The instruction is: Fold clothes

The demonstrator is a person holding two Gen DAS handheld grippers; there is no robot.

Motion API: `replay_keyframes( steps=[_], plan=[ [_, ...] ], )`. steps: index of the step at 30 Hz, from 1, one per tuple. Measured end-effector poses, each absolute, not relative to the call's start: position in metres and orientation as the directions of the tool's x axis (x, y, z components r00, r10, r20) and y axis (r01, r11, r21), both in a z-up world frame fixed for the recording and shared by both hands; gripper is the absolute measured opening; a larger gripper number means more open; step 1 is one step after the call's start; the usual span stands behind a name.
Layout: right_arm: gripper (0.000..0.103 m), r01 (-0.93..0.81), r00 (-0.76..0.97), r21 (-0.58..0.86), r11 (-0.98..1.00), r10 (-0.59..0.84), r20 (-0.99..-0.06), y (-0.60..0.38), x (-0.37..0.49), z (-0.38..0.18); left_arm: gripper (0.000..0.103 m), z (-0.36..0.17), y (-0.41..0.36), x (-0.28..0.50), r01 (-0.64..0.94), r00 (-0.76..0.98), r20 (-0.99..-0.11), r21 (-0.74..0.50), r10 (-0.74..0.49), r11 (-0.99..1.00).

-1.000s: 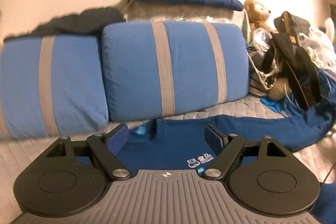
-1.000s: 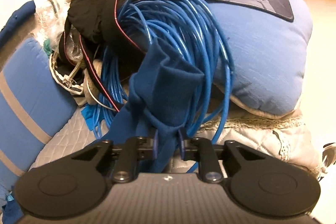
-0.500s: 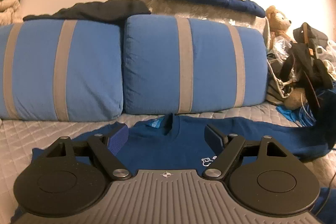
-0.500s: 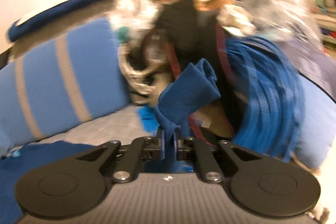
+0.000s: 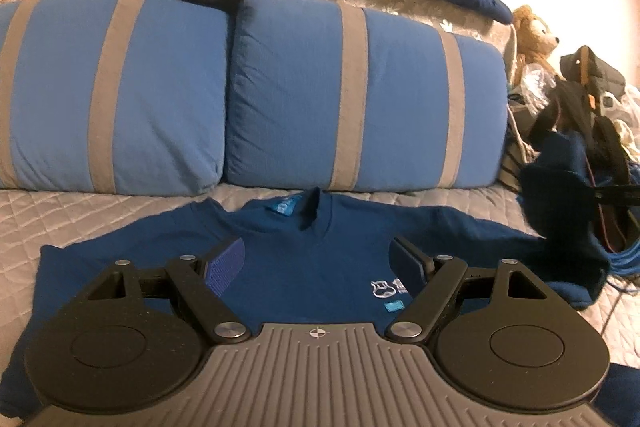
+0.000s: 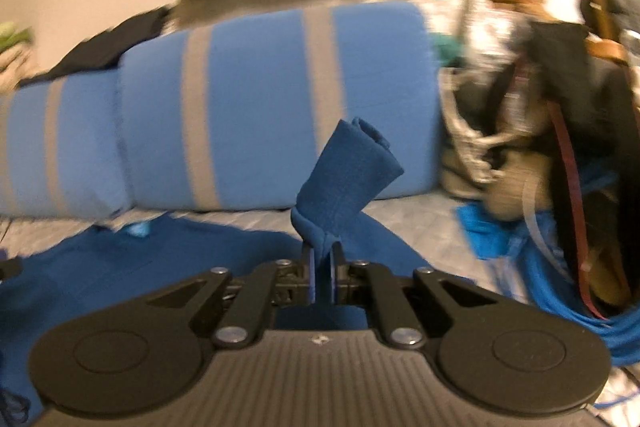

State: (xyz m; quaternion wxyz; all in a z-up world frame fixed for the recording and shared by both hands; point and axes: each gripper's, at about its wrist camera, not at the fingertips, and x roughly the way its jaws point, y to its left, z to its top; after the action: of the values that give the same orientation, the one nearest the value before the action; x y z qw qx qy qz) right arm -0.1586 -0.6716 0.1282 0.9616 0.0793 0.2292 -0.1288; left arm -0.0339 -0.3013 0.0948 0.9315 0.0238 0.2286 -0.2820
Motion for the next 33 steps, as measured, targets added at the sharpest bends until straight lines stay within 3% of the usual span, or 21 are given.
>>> replay_keyframes(
  steps=[6,9,16,17,19,26,33],
  plan=[
    [0.006,0.099,0.867,-0.013,0.995,-0.092,-0.489,-0.604,-0.121,0.119,0.08,0.095,-0.302,-0.034,0.55,0.716,-0.436,-0.128,-0.545,0.825],
    [0.006,-0.031,0.857,-0.136,0.99,-0.044,-0.514,-0.563,-0.11,0.109,0.08,0.096,-0.298,-0.032,0.538,0.718,-0.428,-0.161,-0.55,0.827],
    [0.007,-0.37,0.76,-0.362,0.855,0.055,-0.647,-0.497,-0.107,0.077,0.08,0.099,-0.292,-0.03,0.525,0.718,-0.418,-0.2,-0.556,0.827],
    [0.008,-0.413,0.738,-0.375,0.83,0.064,-0.671,-0.491,-0.108,0.073,0.08,0.1,-0.292,-0.03,0.524,0.718,-0.418,-0.203,-0.557,0.827],
    [0.033,-0.456,0.722,-0.41,0.79,0.058,-0.69,-0.484,-0.112,0.067,0.08,0.1,-0.291,-0.029,0.524,0.715,-0.416,-0.213,-0.562,0.825],
    [0.049,-0.5,0.719,-0.462,0.733,0.053,-0.694,-0.466,-0.12,0.067,0.08,0.102,-0.287,-0.027,0.517,0.707,-0.407,-0.26,-0.578,0.816],
    [0.05,-0.55,0.717,-0.523,0.651,0.047,-0.695,-0.445,-0.121,0.062,0.08,0.1,-0.28,-0.02,0.488,0.689,-0.42,-0.333,-0.59,0.807]
  ],
)
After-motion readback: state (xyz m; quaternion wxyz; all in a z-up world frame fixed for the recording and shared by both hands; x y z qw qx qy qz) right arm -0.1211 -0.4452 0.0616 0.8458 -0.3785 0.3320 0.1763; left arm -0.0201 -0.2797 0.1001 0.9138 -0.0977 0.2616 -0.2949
